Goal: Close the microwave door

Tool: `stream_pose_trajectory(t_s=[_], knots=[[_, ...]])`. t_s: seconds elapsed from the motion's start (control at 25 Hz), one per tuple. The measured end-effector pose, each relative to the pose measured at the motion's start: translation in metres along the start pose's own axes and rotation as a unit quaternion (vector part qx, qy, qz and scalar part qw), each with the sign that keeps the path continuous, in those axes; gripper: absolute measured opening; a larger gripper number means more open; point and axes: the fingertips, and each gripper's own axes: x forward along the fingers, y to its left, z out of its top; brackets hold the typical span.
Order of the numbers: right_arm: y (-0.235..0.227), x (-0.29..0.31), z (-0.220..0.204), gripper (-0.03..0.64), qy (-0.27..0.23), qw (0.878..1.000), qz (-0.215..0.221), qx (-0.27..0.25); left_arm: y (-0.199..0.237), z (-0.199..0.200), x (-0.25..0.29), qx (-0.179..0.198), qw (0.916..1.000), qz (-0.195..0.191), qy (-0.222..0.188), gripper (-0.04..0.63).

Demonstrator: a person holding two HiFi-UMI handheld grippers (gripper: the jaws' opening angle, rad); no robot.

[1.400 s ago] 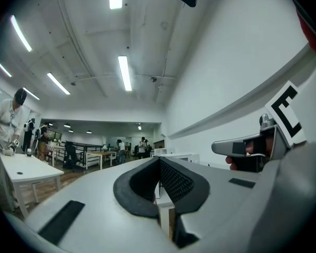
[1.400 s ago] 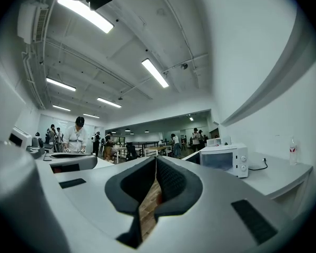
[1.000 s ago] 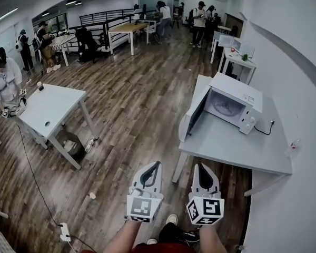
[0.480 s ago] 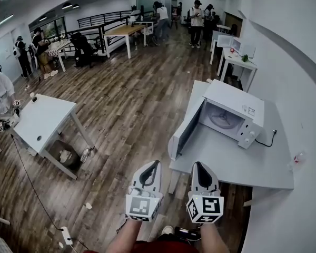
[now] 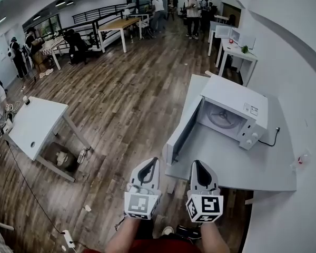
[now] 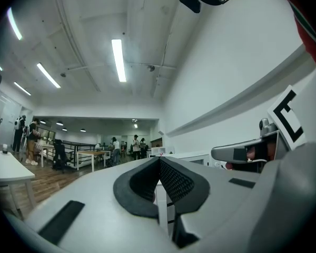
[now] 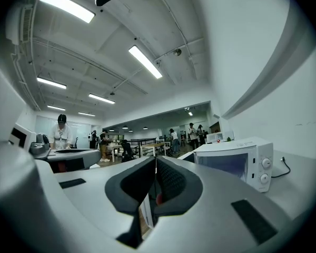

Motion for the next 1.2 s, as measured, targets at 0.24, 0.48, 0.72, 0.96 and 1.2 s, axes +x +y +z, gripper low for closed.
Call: stream_pose_trajectory(t_s=[0.24, 0.48, 0.72, 0.96, 1.2], knots=[[-0.010, 0.037, -0.014, 0.029, 0.010, 0.999, -0.032, -0.004, 0.022, -0.019, 0.036, -0.005, 0.9994, -0.033, -0.002, 0.026], [-0.007, 0.070, -0.031, 0.029, 0.033, 0.997, -0.064, -0.002, 0.035, -0.041, 0.065, 0.000, 0.9948, -0.102, 0.001, 0.026], [-0.008, 0.088, -0.052, 0.029, 0.060, 0.993, -0.101, -0.003, 0.040, -0.072, 0.086, -0.007, 0.9814, -0.190, 0.028, 0.028], [-0.015, 0.100, -0.069, 0.029, 0.079, 0.987, -0.137, -0.005, 0.035, -0.109, 0.094, 0.013, 0.9519, -0.299, 0.064, 0.111], [-0.019, 0.108, -0.077, 0.029, 0.086, 0.980, -0.178, 0.000, 0.035, -0.131, 0.102, 0.020, 0.9251, -0.372, 0.071, 0.159]])
